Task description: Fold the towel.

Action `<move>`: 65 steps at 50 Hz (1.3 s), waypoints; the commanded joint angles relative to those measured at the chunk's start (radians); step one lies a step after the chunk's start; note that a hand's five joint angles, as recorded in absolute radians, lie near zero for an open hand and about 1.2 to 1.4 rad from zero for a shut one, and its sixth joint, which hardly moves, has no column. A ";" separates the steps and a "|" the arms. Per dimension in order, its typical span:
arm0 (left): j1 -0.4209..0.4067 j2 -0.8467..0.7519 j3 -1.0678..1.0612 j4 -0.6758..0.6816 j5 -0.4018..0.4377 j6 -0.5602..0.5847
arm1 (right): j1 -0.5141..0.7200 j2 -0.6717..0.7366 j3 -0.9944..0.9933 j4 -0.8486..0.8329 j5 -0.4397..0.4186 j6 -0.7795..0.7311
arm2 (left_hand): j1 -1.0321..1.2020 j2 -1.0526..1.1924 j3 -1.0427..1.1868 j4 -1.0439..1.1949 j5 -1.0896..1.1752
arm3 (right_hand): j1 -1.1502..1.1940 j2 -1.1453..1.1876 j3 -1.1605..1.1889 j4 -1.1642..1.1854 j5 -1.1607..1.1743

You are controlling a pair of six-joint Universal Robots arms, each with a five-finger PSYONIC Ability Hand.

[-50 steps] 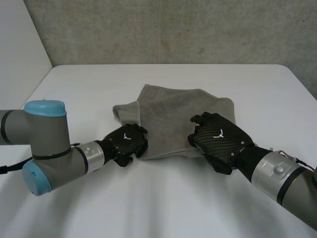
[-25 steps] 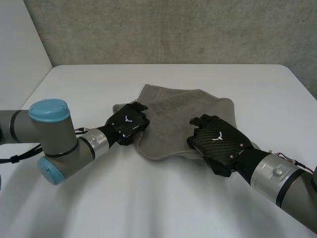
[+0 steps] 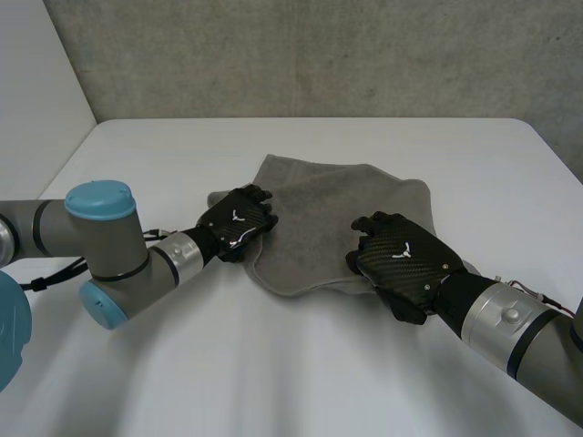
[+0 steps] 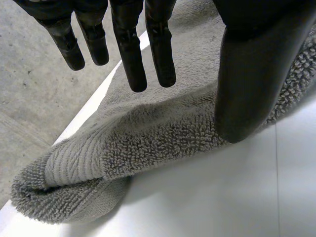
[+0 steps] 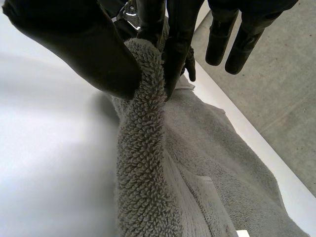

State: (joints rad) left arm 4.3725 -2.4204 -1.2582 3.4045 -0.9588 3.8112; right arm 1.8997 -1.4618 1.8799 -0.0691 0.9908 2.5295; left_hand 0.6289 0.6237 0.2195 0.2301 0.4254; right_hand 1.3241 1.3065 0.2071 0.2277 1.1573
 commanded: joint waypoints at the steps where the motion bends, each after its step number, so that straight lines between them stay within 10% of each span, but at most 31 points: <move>1: -0.001 -0.003 0.002 -0.005 0.002 -0.001 | -0.001 0.001 -0.001 0.000 0.000 0.000 | -0.045 -0.040 -0.045 -0.056 -0.016 | 0.072 0.090 -0.033 -0.053 0.064; 13: 0.001 0.006 -0.015 -0.068 0.003 0.018 | -0.001 0.001 -0.001 0.000 0.000 0.000 | -0.019 -0.014 -0.045 -0.056 0.010 | 0.072 0.090 -0.033 -0.053 0.064; 28: 0.032 0.027 -0.027 -0.301 0.025 0.329 | 0.001 0.000 0.001 0.000 0.002 0.000 | 0.051 0.056 -0.045 -0.056 0.080 | 0.072 0.090 -0.033 -0.053 0.064; 52: 0.061 0.176 -0.171 -0.309 0.022 0.317 | 0.009 -0.002 0.002 0.002 0.005 0.000 | 0.758 0.763 -0.045 -0.056 0.787 | 0.072 0.090 -0.033 -0.053 0.064; 65: 0.139 0.187 -0.218 -0.309 0.022 0.304 | 0.009 -0.003 0.002 0.006 0.005 0.000 | 0.767 0.773 -0.045 -0.056 0.796 | 0.072 0.090 -0.033 -0.053 0.064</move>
State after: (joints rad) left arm 4.4809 -2.2409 -1.4553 3.0959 -0.9383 4.1266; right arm 1.9097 -1.4643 1.8829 -0.0639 0.9943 2.5300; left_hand 1.2967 1.2750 0.2195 0.2301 1.1484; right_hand 1.3241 1.3066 0.2071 0.2277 1.1572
